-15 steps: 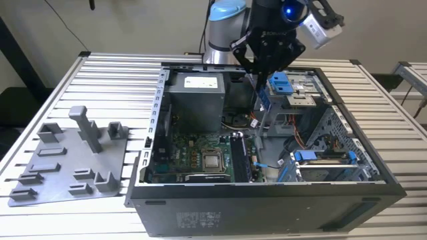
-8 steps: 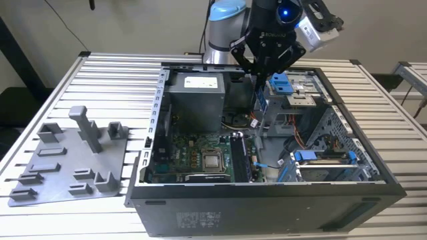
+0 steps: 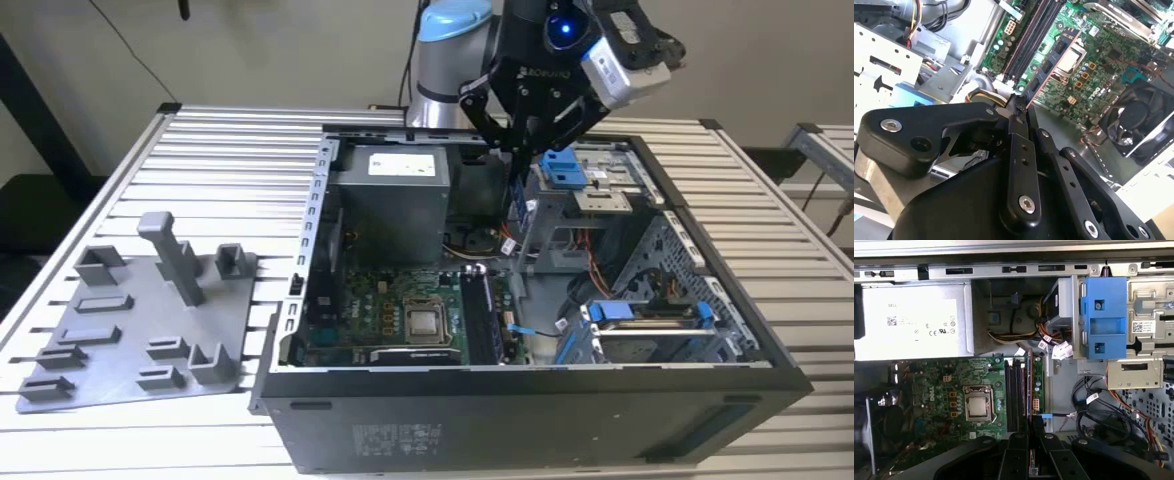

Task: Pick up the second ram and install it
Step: 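Insert the second ram into the second slot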

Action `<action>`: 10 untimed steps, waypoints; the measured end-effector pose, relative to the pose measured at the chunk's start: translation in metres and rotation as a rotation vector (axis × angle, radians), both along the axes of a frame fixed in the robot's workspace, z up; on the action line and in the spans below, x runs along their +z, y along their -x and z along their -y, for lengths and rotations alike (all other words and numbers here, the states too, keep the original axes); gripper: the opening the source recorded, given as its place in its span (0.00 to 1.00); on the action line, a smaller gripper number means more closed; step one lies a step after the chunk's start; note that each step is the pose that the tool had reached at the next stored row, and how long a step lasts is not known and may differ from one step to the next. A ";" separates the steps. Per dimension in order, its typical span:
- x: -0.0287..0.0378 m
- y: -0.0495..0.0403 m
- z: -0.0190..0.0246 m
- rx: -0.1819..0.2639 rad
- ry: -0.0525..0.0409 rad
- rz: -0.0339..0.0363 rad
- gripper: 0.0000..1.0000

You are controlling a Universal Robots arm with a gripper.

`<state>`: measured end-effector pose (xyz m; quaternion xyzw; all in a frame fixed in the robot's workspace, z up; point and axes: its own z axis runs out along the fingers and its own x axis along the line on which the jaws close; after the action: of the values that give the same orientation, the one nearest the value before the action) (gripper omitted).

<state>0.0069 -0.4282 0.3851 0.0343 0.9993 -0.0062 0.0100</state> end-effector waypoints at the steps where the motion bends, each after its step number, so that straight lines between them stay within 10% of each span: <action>1: -0.0003 0.0000 0.0000 -0.004 0.0000 0.0000 0.14; 10: -0.0060 -0.0001 -0.0002 0.009 0.0136 0.0000 0.14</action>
<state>0.0070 -0.4280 0.3791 0.0297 0.9994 -0.0130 0.0103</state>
